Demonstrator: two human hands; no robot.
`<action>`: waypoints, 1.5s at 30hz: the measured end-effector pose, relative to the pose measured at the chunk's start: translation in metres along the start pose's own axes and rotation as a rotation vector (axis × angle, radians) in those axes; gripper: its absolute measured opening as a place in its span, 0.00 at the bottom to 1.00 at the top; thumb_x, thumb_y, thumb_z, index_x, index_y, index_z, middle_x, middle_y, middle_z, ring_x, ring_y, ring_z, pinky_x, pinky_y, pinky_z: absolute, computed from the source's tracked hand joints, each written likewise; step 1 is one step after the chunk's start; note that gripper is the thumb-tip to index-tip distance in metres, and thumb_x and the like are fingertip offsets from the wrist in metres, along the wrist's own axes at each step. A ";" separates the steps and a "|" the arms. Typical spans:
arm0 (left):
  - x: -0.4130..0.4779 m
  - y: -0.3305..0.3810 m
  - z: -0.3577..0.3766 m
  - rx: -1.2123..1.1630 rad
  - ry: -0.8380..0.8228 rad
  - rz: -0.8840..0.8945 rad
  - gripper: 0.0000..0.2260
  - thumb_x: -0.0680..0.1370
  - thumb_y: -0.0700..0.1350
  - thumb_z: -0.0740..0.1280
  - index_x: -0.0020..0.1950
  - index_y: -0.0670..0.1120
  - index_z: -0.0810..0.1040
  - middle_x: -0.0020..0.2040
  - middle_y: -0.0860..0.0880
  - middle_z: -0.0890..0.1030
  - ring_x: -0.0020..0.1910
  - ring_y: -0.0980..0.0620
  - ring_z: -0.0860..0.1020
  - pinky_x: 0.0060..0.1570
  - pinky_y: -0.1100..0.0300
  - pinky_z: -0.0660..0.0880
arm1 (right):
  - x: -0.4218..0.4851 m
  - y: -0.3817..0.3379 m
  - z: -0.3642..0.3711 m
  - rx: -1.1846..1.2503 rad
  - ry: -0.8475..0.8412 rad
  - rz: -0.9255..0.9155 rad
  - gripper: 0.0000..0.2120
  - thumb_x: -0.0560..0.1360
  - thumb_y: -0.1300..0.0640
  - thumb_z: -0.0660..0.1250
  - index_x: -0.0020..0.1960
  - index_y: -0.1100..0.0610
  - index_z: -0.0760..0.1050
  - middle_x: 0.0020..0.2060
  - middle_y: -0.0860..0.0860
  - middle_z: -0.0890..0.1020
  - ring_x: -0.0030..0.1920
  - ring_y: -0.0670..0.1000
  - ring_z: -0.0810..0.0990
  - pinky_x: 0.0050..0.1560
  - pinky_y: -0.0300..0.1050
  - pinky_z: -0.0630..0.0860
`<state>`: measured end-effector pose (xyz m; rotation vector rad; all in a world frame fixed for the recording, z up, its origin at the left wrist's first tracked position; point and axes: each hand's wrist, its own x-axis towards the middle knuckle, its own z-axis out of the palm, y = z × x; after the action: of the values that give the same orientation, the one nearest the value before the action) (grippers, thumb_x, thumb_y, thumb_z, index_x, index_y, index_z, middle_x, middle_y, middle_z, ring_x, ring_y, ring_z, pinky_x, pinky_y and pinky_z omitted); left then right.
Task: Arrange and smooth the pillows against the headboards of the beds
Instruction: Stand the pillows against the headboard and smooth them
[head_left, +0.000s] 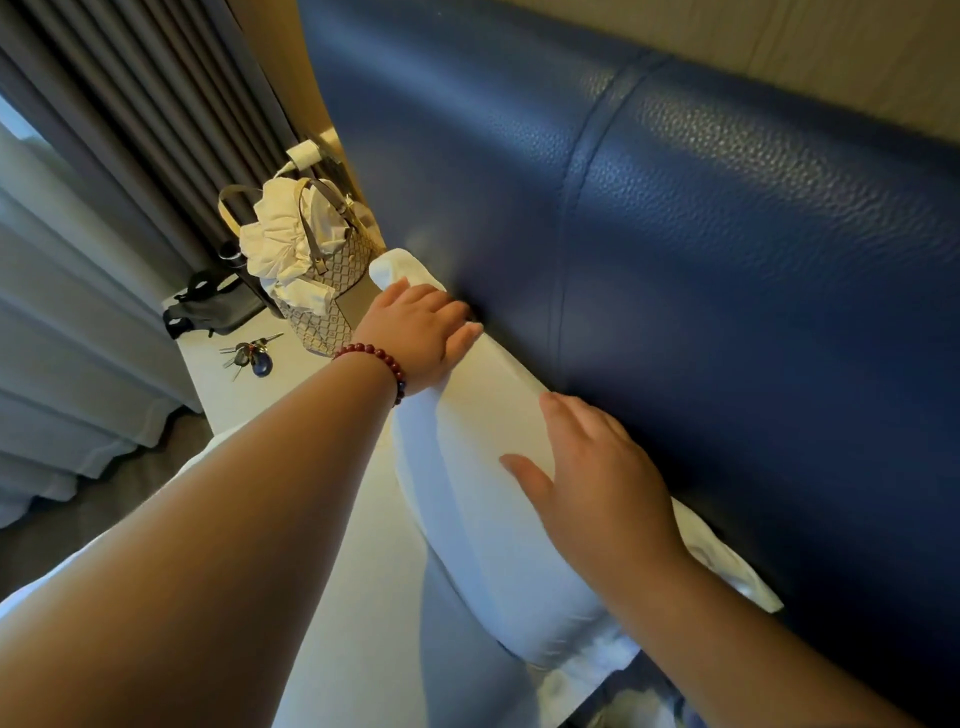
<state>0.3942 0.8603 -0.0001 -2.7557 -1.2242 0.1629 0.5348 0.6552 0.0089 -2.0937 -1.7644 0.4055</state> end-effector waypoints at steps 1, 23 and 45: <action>0.002 0.001 0.001 -0.003 -0.001 -0.015 0.23 0.82 0.58 0.45 0.68 0.52 0.72 0.67 0.51 0.74 0.69 0.46 0.67 0.73 0.46 0.56 | 0.002 0.001 0.003 -0.003 0.026 -0.001 0.31 0.77 0.35 0.54 0.73 0.53 0.65 0.67 0.49 0.74 0.65 0.50 0.74 0.59 0.42 0.74; -0.157 0.132 0.019 -1.125 0.148 -0.638 0.20 0.81 0.50 0.60 0.74 0.55 0.64 0.75 0.54 0.63 0.68 0.57 0.67 0.64 0.63 0.67 | 0.006 0.005 0.036 0.075 0.233 -0.041 0.21 0.79 0.46 0.62 0.66 0.58 0.75 0.62 0.54 0.79 0.62 0.56 0.77 0.58 0.49 0.75; -0.300 0.169 0.022 -1.142 0.309 -0.764 0.12 0.81 0.46 0.60 0.64 0.55 0.74 0.60 0.60 0.76 0.57 0.69 0.74 0.48 0.80 0.69 | -0.100 -0.018 0.070 0.300 0.283 -0.288 0.14 0.78 0.49 0.64 0.58 0.55 0.81 0.56 0.50 0.83 0.56 0.50 0.80 0.55 0.37 0.72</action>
<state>0.3145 0.5264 -0.0329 -2.4484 -2.6816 -1.3331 0.4705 0.5661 -0.0473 -1.5778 -1.6834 0.2576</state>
